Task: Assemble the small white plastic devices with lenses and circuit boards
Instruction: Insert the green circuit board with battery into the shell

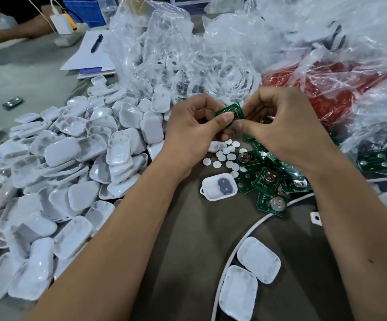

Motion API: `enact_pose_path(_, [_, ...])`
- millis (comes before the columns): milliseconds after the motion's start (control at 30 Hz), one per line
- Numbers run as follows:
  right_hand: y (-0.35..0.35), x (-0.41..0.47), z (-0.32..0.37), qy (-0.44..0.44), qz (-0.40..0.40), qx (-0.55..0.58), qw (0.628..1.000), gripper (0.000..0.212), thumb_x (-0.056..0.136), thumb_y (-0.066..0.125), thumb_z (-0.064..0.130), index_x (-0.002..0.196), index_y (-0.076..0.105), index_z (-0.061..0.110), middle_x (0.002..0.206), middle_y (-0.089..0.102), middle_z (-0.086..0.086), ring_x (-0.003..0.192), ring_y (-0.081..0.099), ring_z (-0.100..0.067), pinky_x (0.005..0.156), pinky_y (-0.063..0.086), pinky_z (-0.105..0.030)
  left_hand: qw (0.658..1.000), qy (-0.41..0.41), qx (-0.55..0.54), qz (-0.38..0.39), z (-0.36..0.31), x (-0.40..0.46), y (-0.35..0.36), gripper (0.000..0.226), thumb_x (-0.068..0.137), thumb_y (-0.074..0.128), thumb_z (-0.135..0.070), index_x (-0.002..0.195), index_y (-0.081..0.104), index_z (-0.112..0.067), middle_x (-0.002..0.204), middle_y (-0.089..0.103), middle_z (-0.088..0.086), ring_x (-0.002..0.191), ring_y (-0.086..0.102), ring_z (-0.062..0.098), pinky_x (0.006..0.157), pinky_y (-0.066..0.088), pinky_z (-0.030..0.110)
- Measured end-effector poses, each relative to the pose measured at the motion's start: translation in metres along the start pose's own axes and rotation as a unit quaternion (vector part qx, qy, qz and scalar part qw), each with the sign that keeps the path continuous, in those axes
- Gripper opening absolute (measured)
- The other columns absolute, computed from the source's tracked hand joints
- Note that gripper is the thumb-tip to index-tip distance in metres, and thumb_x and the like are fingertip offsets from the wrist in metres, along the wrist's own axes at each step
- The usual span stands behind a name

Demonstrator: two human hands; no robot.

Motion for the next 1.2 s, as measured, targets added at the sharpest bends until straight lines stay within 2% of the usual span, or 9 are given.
enact_pose_path(167, [-0.001,0.0,0.003,-0.008,-0.005,-0.056,0.998,0.023,0.074,0.094,0.025,0.077,0.071,0.021,0.071,0.07,0.011,0.061,0.064,0.004,0.058,0.049,-0.01,0.996,0.036,0.077,-0.01,-0.005,0.0,0.001,0.016,0.089,0.075,0.002,0.082,0.063,-0.007,0.057,0.054,-0.003,0.067,0.072,0.037,0.067,0.063,0.042])
enact_pose_path(333, [0.001,0.0,0.006,-0.023,-0.015,-0.092,0.995,0.023,0.075,0.093,0.022,0.079,0.07,0.021,0.07,0.066,0.014,0.059,0.062,0.005,0.06,0.049,-0.007,0.993,0.053,0.103,-0.02,-0.003,-0.001,0.0,0.018,0.089,0.076,-0.002,0.081,0.063,-0.012,0.053,0.052,-0.011,0.067,0.073,0.038,0.067,0.063,0.052])
enact_pose_path(433, [0.004,-0.001,0.006,-0.026,0.0,-0.108,0.994,0.024,0.076,0.093,0.023,0.079,0.069,0.021,0.071,0.066,0.013,0.062,0.062,0.003,0.061,0.048,-0.007,0.992,0.049,0.115,-0.013,0.002,-0.002,-0.001,0.02,0.089,0.075,-0.003,0.079,0.062,-0.015,0.052,0.052,-0.013,0.065,0.074,0.031,0.066,0.063,0.049])
enact_pose_path(567, [0.005,0.0,0.003,-0.024,0.016,-0.112,0.993,0.025,0.077,0.092,0.025,0.077,0.068,0.02,0.072,0.067,0.009,0.063,0.062,-0.002,0.059,0.047,-0.009,0.994,0.03,0.101,0.021,0.005,-0.001,0.001,0.014,0.092,0.072,0.0,0.085,0.062,-0.007,0.06,0.058,-0.003,0.066,0.072,0.028,0.065,0.062,0.04])
enact_pose_path(700, [0.012,0.0,-0.004,0.012,0.067,0.024,0.997,0.017,0.095,0.076,0.026,0.086,0.069,0.014,0.071,0.069,-0.001,0.055,0.059,-0.004,0.054,0.048,-0.015,0.997,-0.032,0.033,0.061,0.007,0.0,0.001,0.011,0.096,0.066,0.001,0.089,0.06,-0.006,0.077,0.067,0.016,0.067,0.068,0.021,0.068,0.056,0.035])
enact_pose_path(900, [0.015,-0.002,0.007,-0.044,0.019,-0.051,0.998,0.023,0.106,0.058,0.023,0.086,0.062,0.012,0.073,0.063,-0.007,0.059,0.053,-0.012,0.056,0.044,-0.029,0.995,-0.076,-0.025,0.061,0.009,-0.005,0.006,0.008,0.095,0.068,-0.002,0.096,0.061,0.002,0.076,0.065,0.014,0.066,0.065,0.021,0.066,0.056,0.029])
enact_pose_path(1033, [0.015,-0.004,0.011,-0.05,0.021,-0.024,0.998,0.026,0.106,0.059,0.021,0.082,0.06,0.009,0.068,0.058,-0.013,0.054,0.047,-0.015,0.052,0.043,-0.036,0.993,-0.091,-0.017,0.076,0.003,-0.008,0.007,0.008,0.093,0.07,-0.002,0.09,0.063,-0.002,0.079,0.061,0.019,0.063,0.067,0.02,0.059,0.054,0.022])
enact_pose_path(1133, [0.011,-0.003,0.011,-0.034,0.018,0.027,0.999,0.032,0.106,0.057,0.02,0.078,0.058,0.004,0.06,0.047,-0.008,0.052,0.038,-0.008,0.049,0.036,-0.032,0.99,-0.101,-0.03,0.093,-0.003,-0.008,0.004,0.012,0.092,0.07,0.0,0.085,0.062,-0.005,0.072,0.063,0.012,0.058,0.066,0.016,0.054,0.051,0.019])
enact_pose_path(1200, [0.014,-0.003,0.012,-0.036,0.032,0.007,0.999,0.035,0.107,0.055,0.02,0.077,0.057,0.003,0.059,0.045,-0.005,0.053,0.039,-0.015,0.052,0.043,-0.038,0.987,-0.109,-0.018,0.113,-0.007,-0.008,0.003,0.011,0.092,0.07,0.001,0.086,0.062,-0.004,0.068,0.064,0.007,0.056,0.065,0.015,0.052,0.051,0.018])
Point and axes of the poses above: each hand's wrist, its own x-axis towards the middle knuckle, its own y-axis out of the palm, z = x × y, the point moved 8 cm from there along x, towards the middle knuckle
